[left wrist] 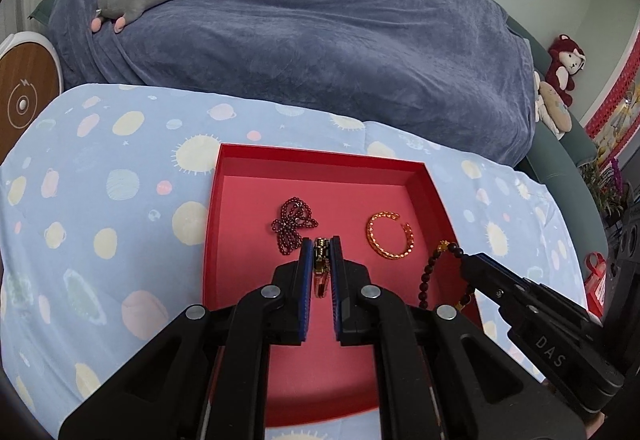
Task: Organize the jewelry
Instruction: 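Carry the watch and black bead bracelet into the red box and release both, then grasp the thin gold bangle with the left gripper and lift it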
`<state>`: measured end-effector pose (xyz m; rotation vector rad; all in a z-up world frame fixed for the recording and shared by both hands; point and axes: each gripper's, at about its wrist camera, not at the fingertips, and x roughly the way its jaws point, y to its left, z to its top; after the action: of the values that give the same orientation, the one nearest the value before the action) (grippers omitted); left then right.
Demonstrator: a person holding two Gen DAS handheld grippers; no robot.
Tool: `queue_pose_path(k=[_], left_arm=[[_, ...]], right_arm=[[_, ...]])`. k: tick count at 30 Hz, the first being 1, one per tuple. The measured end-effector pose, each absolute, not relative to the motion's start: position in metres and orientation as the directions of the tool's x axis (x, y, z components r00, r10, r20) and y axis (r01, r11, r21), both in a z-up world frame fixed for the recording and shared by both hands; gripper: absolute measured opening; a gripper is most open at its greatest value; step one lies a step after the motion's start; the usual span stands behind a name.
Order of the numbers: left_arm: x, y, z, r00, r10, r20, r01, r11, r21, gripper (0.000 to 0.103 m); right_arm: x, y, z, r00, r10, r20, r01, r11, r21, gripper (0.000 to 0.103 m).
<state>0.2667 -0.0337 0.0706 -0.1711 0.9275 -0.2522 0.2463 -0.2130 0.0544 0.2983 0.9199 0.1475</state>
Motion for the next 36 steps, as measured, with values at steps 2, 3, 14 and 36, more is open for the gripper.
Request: queue_pose_path(k=[2,3,14,36], left_arm=[[0.272,-0.036,0.064,0.563,-0.280,-0.777,0.139,0.960,-0.245,0.008],[0.275,-0.037,0.061,0.558,-0.277,-0.782,0.136,0.960,-0.243,0.009],[0.264,-0.032,0.066,0.613,-0.234,-0.754,0.091,0.970,-0.227,0.056],[0.125,-0.017,0.028,0.521,-0.228,-0.823,0.096,0.973,-0.209,0.056]], right_arm=[[0.253,-0.213,0.048,0.591,0.238,-0.771,0.009,0.954,0.301,0.008],[0.255,-0.214,0.046,0.590,0.229,-0.774,0.011,0.956,0.292,0.008],[0.225,-0.233,0.054,0.631,0.189,-0.753,0.046,0.959,0.279,0.043],[0.070,-0.242,0.022,0.568,0.130,-0.813,0.120,0.964,0.237,0.044]])
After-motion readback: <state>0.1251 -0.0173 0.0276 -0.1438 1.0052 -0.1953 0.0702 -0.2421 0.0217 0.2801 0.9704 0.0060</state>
